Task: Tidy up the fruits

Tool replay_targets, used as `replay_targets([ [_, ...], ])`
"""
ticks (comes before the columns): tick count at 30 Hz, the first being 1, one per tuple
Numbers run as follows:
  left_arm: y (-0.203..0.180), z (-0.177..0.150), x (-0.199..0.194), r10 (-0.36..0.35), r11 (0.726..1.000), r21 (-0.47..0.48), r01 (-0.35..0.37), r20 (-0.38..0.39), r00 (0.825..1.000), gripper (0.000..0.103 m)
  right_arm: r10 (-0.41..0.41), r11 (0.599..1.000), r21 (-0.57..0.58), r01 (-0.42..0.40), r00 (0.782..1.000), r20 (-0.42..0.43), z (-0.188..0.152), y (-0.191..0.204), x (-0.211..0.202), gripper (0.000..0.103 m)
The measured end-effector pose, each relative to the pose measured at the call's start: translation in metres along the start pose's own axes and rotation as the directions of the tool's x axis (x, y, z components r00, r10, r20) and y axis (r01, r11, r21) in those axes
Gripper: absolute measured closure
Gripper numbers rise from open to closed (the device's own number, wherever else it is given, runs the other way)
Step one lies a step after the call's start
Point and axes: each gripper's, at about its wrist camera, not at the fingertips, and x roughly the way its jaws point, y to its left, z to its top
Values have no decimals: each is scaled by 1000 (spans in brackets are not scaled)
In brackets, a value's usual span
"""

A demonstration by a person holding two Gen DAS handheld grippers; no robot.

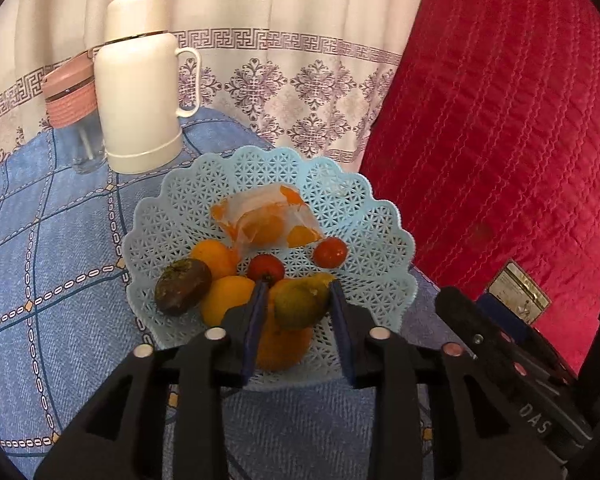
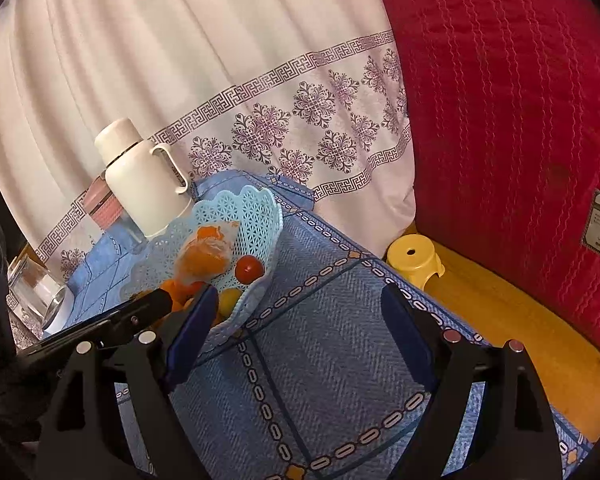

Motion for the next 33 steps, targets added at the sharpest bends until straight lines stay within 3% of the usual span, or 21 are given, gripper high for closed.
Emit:
replay_targets([
  [5, 7, -1, 4, 23, 1000, -15, -23, 1, 1000, 47, 2, 1000, -4, -2, 1000, -3, 0, 1, 0, 18],
  [23, 20, -2, -2, 64, 997, -48, -64, 4, 998, 46, 5, 1000, -11, -5, 1000, -3, -1, 3, 0, 18],
  [30, 19, -2, -13, 119, 993, -27, -118, 30, 992, 26, 16, 1000, -22, -16, 1000, -10, -1, 6, 1, 18],
  [33, 18, -2, -16, 145, 989, -11, -145, 40, 989, 24, 20, 999, -28, -20, 1000, -13, -1, 7, 2, 17],
])
